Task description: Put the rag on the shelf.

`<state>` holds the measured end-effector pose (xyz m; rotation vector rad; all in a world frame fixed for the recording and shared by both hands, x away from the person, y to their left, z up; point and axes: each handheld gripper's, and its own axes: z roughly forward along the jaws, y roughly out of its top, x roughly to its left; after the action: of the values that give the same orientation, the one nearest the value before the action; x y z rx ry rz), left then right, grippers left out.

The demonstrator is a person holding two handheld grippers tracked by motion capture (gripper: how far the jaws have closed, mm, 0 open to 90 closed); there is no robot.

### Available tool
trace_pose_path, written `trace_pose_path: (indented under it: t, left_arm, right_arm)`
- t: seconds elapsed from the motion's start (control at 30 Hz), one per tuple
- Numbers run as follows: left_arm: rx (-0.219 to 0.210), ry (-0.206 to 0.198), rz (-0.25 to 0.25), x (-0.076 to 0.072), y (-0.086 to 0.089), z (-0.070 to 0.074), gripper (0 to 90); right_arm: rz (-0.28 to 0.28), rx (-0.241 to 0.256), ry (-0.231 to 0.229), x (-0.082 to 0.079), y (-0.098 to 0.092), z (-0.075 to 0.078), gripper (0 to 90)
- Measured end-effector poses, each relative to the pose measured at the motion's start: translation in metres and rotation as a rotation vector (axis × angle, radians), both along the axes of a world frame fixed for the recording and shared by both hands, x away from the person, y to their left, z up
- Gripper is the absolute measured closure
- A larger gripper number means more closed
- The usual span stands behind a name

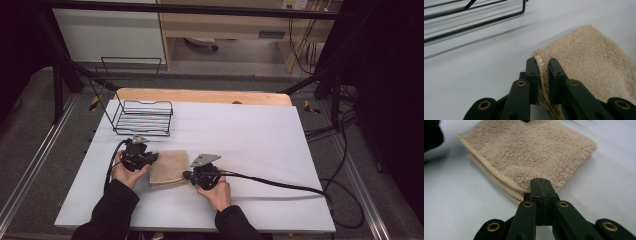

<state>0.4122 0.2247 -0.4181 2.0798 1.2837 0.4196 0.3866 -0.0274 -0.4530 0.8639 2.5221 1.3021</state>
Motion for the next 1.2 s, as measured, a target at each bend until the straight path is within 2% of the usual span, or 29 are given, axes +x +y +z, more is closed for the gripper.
trace_pose_path:
  t: [0.13,0.23,0.3,0.33,0.4,0.43,0.57,0.63,0.67,0.77,0.83,0.97,1.07,1.13,1.2]
  left_arm:
    - [-0.005,0.005,0.011,-0.014,0.007,-0.001,78.9]
    - [-0.011,0.006,0.01,-0.014,0.012,-0.001,75.1]
    - [-0.014,-0.006,0.009,-0.01,0.014,0.003,69.7]
    - [-0.009,-0.024,-0.001,-0.005,0.013,0.007,61.3]
    - [0.005,-0.064,-0.024,0.001,0.01,0.015,52.8]
    - [0.009,-0.078,-0.04,0.005,0.006,0.018,52.8]
    - [0.029,-0.083,-0.122,0.025,-0.016,0.023,43.8]
    - [0.033,-0.059,-0.162,0.033,-0.028,0.019,41.2]
    - [0.04,-0.048,-0.181,0.037,-0.034,0.017,41.2]
    - [0.049,-0.027,-0.224,0.046,-0.048,0.009,39.1]
    - [0.046,0.009,-0.248,0.054,-0.054,0.0,39.1]
    - [0.062,0.063,-0.296,0.063,-0.059,-0.012,40.5]
    - [0.051,0.091,-0.33,0.065,-0.059,-0.017,44.6]
    - [0.027,0.117,-0.342,0.067,-0.057,-0.017,48.2]
    - [0.026,0.125,-0.354,0.067,-0.057,-0.017,52.2]
  right_arm:
    - [0.024,-0.005,0.009,0.002,-0.001,0.0,89.9]
    - [0.032,0.012,0.007,0.001,-0.001,0.003,83.7]
    - [0.035,0.024,0.0,-0.001,-0.003,0.007,77.7]
    - [0.031,0.045,-0.002,-0.004,-0.006,0.013,71.9]
    - [0.023,0.063,0.0,-0.005,-0.009,0.018,66.0]
    - [0.023,0.063,0.0,-0.005,-0.009,0.018,66.0]
    - [-0.015,0.075,0.0,-0.007,-0.016,0.024,58.1]
    - [-0.03,0.065,-0.008,-0.009,-0.023,0.025,51.7]
    - [-0.03,0.065,-0.008,-0.009,-0.023,0.025,51.7]
    - [-0.051,0.078,-0.004,-0.009,-0.031,0.024,44.3]
    - [-0.068,0.084,0.004,-0.008,-0.037,0.024,40.9]
    - [-0.077,0.085,0.011,-0.009,-0.045,0.023,36.6]
    - [-0.08,0.09,0.021,-0.01,-0.048,0.022,35.3]
    - [-0.079,0.091,0.025,-0.009,-0.049,0.021,34.6]
    - [-0.078,0.094,0.027,-0.009,-0.049,0.021,34.2]
